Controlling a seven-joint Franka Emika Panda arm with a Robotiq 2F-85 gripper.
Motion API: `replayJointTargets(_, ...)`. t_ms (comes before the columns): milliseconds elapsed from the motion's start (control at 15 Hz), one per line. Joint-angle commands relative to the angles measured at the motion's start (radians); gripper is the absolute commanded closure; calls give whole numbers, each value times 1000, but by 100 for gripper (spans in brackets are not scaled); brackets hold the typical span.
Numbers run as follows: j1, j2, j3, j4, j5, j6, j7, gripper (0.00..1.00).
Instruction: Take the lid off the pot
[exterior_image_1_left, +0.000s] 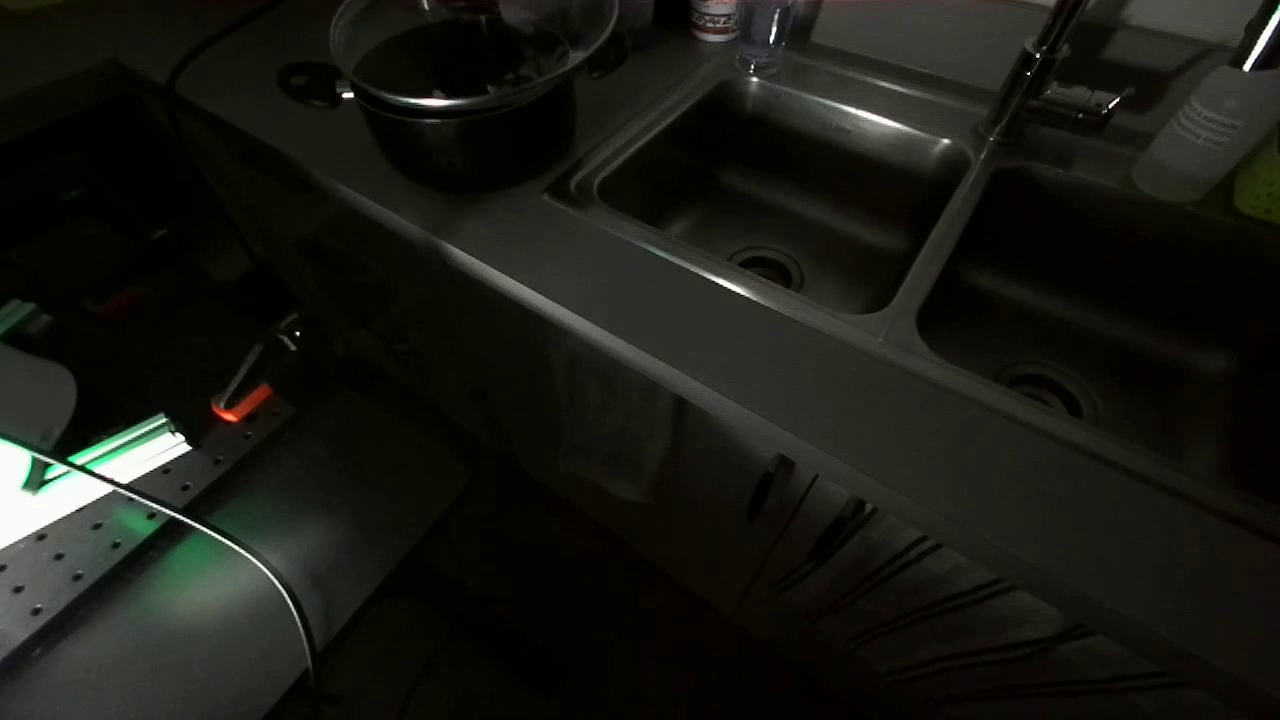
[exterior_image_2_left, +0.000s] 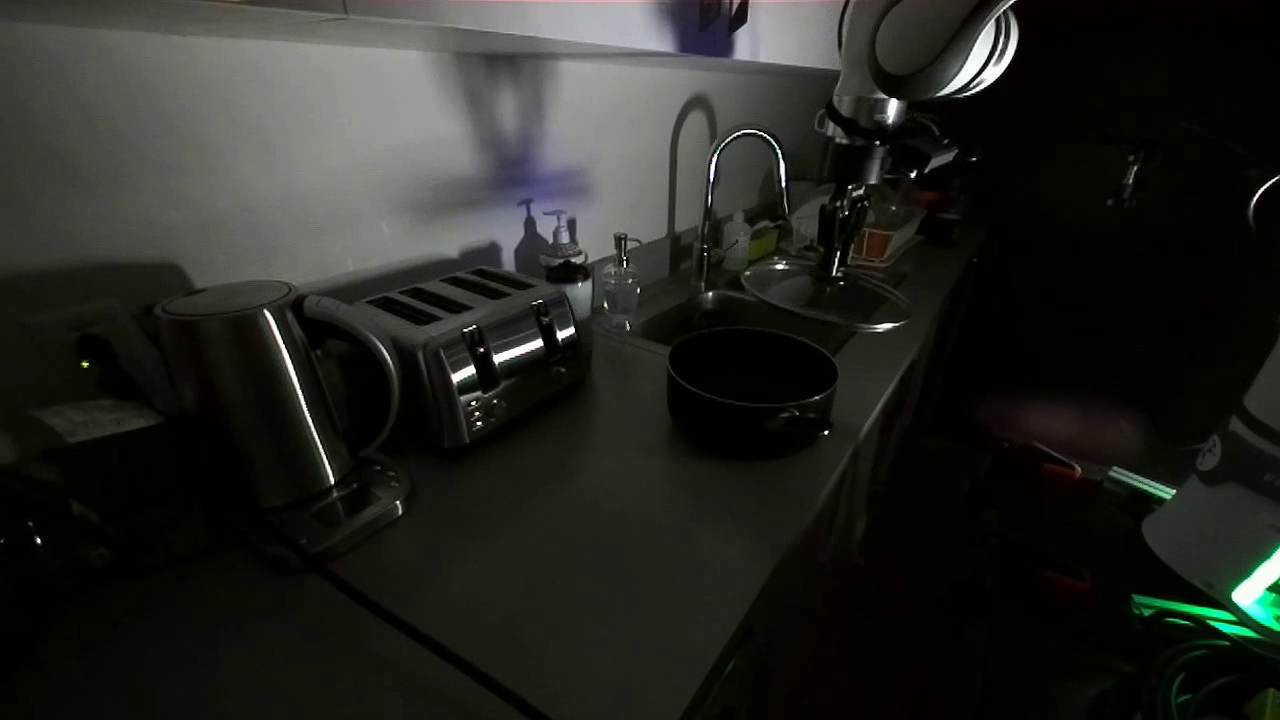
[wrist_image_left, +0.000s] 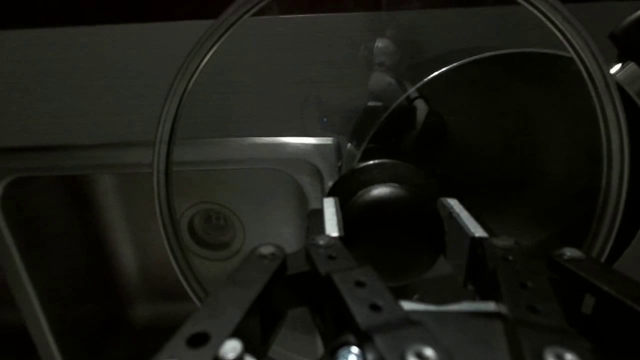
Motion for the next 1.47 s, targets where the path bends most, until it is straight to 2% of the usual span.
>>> replayJointTargets(0, -50, -25, -52, 10, 28, -36, 16, 75)
replayJointTargets(400, -121, 69, -135, 76, 109, -73, 24, 75)
replayJointTargets(667, -158, 170, -166, 136, 188, -76, 35, 75)
replayJointTargets(1000, -184, 297, -160, 204, 227, -21, 102, 75)
replayJointTargets(1400, -154, 423, -140, 263, 188, 76, 253, 75)
